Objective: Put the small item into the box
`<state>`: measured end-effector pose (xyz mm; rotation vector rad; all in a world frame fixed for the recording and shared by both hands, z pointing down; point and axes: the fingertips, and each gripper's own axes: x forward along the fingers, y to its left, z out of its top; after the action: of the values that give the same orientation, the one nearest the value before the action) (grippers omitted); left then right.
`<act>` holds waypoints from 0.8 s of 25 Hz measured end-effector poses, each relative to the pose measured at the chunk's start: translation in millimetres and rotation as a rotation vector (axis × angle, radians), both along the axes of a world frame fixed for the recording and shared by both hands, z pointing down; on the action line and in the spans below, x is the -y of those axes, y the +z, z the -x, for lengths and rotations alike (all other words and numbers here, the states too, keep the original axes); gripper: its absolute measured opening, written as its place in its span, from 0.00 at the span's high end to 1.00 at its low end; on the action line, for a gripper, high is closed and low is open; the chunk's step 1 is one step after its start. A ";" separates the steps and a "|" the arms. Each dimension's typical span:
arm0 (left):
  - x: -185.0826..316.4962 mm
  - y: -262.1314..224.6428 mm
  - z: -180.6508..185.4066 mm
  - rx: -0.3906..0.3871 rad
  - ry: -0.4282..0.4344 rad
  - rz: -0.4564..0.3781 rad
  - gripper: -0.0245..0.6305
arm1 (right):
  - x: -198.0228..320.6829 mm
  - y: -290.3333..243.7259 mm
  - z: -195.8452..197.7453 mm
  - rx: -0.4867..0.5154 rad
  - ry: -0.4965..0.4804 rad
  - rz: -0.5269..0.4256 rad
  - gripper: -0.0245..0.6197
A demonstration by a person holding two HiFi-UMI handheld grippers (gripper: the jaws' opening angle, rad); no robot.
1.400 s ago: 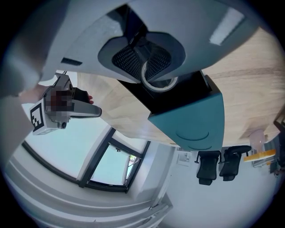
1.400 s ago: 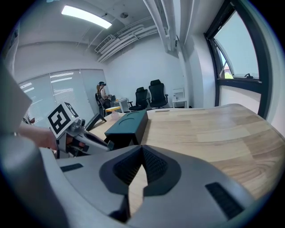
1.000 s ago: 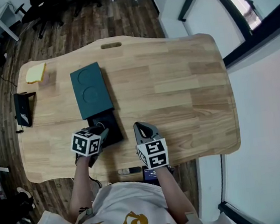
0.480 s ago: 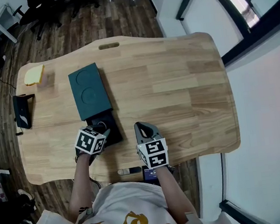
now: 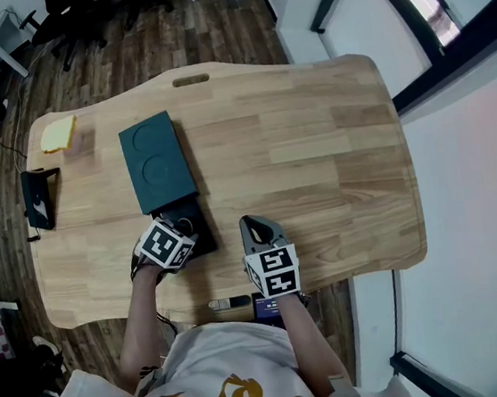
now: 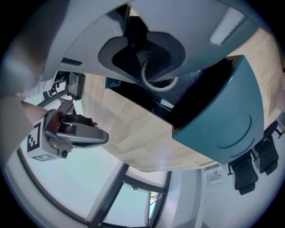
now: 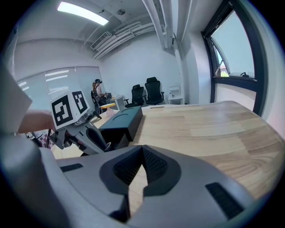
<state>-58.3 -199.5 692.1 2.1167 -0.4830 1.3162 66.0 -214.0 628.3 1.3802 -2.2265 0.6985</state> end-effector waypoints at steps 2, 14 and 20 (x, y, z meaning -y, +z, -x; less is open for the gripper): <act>0.2 0.0 -1.3 0.024 0.032 -0.002 0.90 | 0.2 0.6 -1.6 -0.003 0.002 0.002 0.95; 3.8 3.5 -5.4 0.048 0.045 0.017 0.90 | 0.3 2.4 -1.7 -0.024 -0.014 0.003 0.95; 10.1 -1.2 -4.3 0.031 0.014 -0.016 0.89 | 1.8 -0.8 -3.3 -0.023 -0.015 -0.005 0.95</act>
<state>-54.0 -209.6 690.9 2.1190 -0.4948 1.3591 69.3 -215.9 627.5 1.3660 -2.2198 0.6685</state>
